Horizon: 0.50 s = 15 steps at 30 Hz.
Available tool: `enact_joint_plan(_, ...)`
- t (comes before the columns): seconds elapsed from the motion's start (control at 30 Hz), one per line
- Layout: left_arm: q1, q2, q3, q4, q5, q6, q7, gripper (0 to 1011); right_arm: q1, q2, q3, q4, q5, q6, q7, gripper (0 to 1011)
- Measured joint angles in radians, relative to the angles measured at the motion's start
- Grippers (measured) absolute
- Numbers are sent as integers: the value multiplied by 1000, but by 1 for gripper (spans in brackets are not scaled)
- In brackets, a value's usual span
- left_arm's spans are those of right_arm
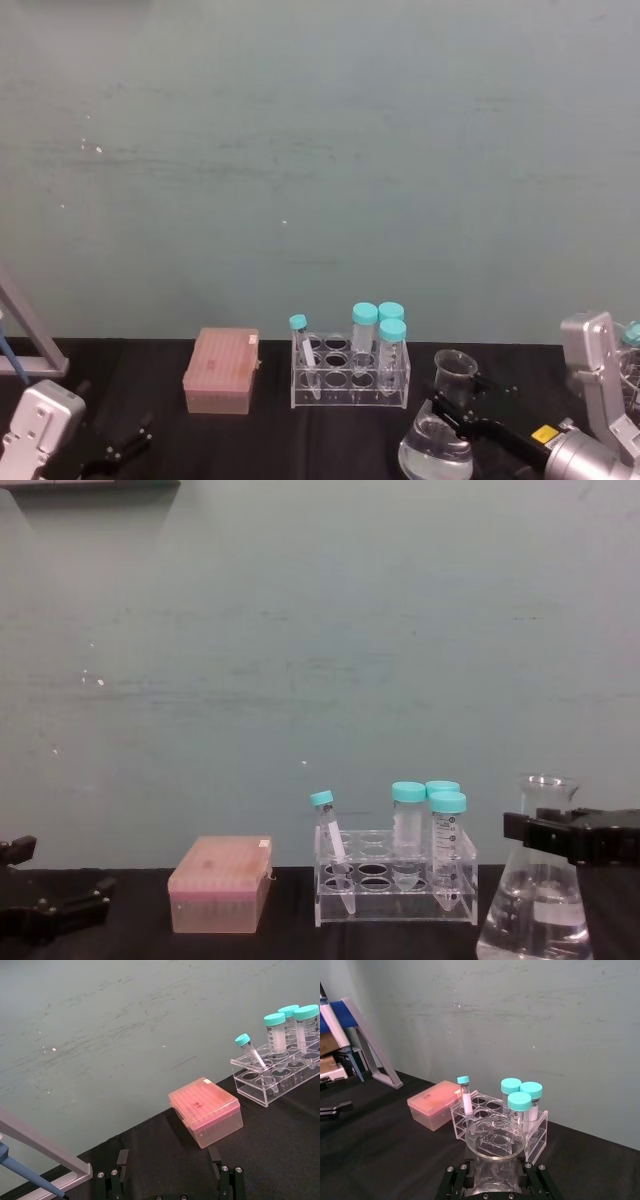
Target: Pick up the beaker with the right gripper, shake it three times, and then put it down.
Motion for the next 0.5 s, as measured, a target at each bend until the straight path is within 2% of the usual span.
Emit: enact_joint_plan(0.5,0,0,0,0,0,0,0,1000,-2,6,-9,7,14,14,-11,453)
